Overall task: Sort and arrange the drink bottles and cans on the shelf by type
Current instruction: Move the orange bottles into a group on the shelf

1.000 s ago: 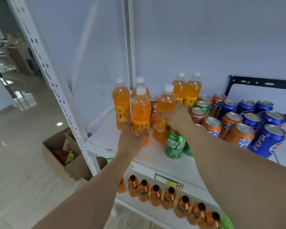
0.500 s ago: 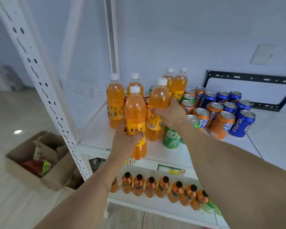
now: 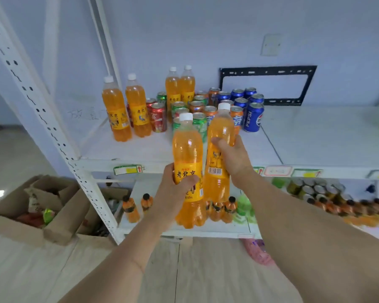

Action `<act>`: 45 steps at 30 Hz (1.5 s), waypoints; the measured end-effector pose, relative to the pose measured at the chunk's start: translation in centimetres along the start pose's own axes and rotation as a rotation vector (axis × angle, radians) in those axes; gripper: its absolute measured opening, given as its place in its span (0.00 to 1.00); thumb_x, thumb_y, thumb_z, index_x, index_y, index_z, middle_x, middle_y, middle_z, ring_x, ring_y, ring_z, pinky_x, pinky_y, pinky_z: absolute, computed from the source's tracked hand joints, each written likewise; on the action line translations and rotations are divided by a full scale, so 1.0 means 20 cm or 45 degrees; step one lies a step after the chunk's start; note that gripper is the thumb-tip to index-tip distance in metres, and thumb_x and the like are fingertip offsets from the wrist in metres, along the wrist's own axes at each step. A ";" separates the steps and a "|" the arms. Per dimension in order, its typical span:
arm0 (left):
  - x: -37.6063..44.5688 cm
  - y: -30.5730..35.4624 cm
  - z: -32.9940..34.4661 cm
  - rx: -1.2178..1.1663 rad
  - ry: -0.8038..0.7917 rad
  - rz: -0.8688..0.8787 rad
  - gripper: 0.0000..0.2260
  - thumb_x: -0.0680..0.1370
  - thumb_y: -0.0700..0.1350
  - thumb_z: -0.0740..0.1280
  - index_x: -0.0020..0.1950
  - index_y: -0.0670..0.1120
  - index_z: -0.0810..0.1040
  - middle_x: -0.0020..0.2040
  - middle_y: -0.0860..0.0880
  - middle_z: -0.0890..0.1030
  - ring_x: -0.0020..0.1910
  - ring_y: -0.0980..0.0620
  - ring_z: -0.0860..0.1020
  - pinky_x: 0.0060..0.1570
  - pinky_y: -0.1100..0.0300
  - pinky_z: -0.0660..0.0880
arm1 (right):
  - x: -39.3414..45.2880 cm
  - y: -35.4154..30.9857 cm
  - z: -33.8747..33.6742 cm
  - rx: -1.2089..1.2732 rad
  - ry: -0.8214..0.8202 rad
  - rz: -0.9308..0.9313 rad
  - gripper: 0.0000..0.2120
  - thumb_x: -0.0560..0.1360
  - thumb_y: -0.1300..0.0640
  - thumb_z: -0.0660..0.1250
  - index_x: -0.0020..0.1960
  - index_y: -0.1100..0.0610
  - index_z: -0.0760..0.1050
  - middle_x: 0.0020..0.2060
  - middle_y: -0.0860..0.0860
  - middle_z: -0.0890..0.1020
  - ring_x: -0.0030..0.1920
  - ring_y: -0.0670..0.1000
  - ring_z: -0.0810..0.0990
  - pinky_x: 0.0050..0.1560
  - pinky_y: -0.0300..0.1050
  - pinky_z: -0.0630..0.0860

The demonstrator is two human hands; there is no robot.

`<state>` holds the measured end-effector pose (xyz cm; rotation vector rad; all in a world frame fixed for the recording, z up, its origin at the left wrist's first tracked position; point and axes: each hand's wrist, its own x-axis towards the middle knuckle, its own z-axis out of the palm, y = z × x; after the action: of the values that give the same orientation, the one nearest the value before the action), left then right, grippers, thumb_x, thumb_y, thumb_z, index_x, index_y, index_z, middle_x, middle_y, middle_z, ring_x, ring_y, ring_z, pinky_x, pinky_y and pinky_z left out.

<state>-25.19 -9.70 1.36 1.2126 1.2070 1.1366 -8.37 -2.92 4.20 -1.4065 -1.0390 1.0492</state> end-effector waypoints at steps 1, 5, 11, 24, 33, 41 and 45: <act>-0.06 -0.01 0.08 -0.014 -0.044 -0.026 0.19 0.74 0.54 0.71 0.63 0.56 0.71 0.54 0.51 0.82 0.51 0.50 0.83 0.54 0.42 0.80 | -0.05 0.03 -0.11 0.013 0.031 0.024 0.27 0.70 0.41 0.70 0.66 0.44 0.68 0.49 0.51 0.83 0.48 0.55 0.84 0.53 0.60 0.80; -0.25 -0.07 0.43 -0.086 -0.178 -0.126 0.20 0.73 0.58 0.72 0.62 0.54 0.72 0.54 0.47 0.83 0.49 0.48 0.84 0.50 0.41 0.81 | -0.21 0.09 -0.54 -0.039 0.148 0.069 0.31 0.66 0.35 0.71 0.64 0.46 0.69 0.49 0.52 0.83 0.46 0.56 0.84 0.52 0.61 0.80; -0.33 -0.03 0.86 -0.092 -0.389 -0.123 0.26 0.69 0.64 0.70 0.63 0.55 0.72 0.55 0.50 0.83 0.50 0.51 0.84 0.52 0.43 0.81 | -0.32 0.09 -1.09 -0.159 0.256 0.122 0.34 0.63 0.30 0.72 0.59 0.51 0.76 0.45 0.51 0.86 0.44 0.55 0.86 0.52 0.60 0.81; 0.16 0.13 1.72 -0.074 -0.551 -0.045 0.17 0.77 0.61 0.66 0.63 0.58 0.69 0.53 0.55 0.81 0.48 0.55 0.83 0.43 0.56 0.81 | 0.19 0.07 -1.88 -0.026 0.337 0.088 0.31 0.62 0.39 0.79 0.56 0.57 0.78 0.44 0.56 0.86 0.44 0.59 0.86 0.50 0.63 0.81; 0.59 0.20 2.23 -0.042 -0.548 -0.023 0.26 0.70 0.64 0.69 0.64 0.55 0.70 0.55 0.52 0.82 0.49 0.53 0.84 0.47 0.52 0.82 | 0.70 0.01 -2.30 0.032 0.361 0.053 0.28 0.66 0.47 0.79 0.59 0.57 0.74 0.46 0.59 0.85 0.44 0.61 0.86 0.46 0.63 0.82; 0.93 0.20 2.66 0.010 -0.346 -0.032 0.21 0.72 0.54 0.75 0.61 0.56 0.71 0.53 0.52 0.81 0.49 0.52 0.83 0.45 0.51 0.80 | 1.21 0.01 -2.64 0.041 0.291 -0.038 0.23 0.65 0.49 0.79 0.56 0.52 0.75 0.47 0.56 0.85 0.45 0.59 0.85 0.47 0.62 0.82; 1.04 0.21 2.81 0.011 -0.166 -0.051 0.17 0.73 0.55 0.74 0.57 0.57 0.72 0.52 0.51 0.82 0.48 0.51 0.83 0.46 0.49 0.80 | 1.44 0.01 -2.76 0.044 0.214 -0.071 0.23 0.65 0.48 0.79 0.56 0.49 0.75 0.48 0.52 0.84 0.46 0.56 0.85 0.50 0.59 0.82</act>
<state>32.04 8.63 3.67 1.2442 1.1339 1.0078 51.98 12.13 6.05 -1.4040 -0.9283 0.8885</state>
